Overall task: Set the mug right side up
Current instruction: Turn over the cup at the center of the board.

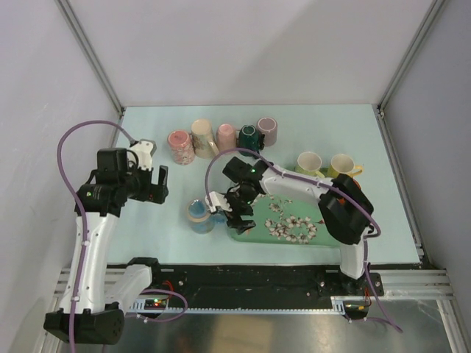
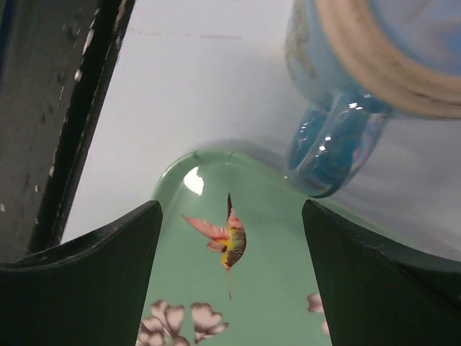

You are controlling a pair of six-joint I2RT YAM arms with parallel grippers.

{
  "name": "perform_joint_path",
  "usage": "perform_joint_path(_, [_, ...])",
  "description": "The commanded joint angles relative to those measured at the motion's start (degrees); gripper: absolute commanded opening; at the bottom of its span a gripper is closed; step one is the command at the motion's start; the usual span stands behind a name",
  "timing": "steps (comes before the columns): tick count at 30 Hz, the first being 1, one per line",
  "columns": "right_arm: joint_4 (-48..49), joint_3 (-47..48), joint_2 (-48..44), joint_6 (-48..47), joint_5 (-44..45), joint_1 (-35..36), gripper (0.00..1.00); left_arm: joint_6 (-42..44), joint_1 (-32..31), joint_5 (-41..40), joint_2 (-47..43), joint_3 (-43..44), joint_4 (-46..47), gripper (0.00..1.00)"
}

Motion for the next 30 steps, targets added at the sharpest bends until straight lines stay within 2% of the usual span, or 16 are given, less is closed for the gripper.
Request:
perform_joint_path(1, [20.8, -4.9, -5.9, 25.8, 8.4, 2.1, 0.86, -1.7, 0.6, 2.9, 1.1, 1.2, 1.3, 0.98])
perform_joint_path(3, [23.5, -5.3, -6.0, 30.7, 9.8, 2.9, 0.87, -1.9, 0.6, 3.0, 1.5, 1.4, 1.5, 0.99])
perform_joint_path(8, [26.8, -5.2, -4.4, 34.2, 13.2, 5.2, 0.87, -2.2, 0.6, 2.9, 0.8, 1.3, 1.6, 0.99])
perform_joint_path(12, [28.4, -4.3, -2.0, 37.5, 14.6, 5.4, 0.82, -2.0, 0.6, 2.5, -0.5, 0.6, 1.7, 0.99])
perform_joint_path(19, [28.7, -5.3, -0.1, 37.9, 15.5, 5.6, 0.72, -1.4, 0.6, 2.1, -1.5, 0.1, 1.6, 0.99])
perform_joint_path(23, [28.8, -6.0, -0.2, 38.0, 15.6, 5.7, 0.59, -0.8, 0.6, 2.4, -1.4, 0.1, 1.7, 1.00])
perform_joint_path(25, [28.3, -6.3, -0.2, 37.5, 14.8, 5.7, 0.48, -0.7, 0.6, 2.6, -1.1, 0.3, 1.7, 1.00])
perform_joint_path(30, [26.2, -5.6, -1.1, 33.9, 13.2, 5.8, 0.11, -0.4, 0.6, 3.3, 0.6, 1.4, 1.7, 1.00])
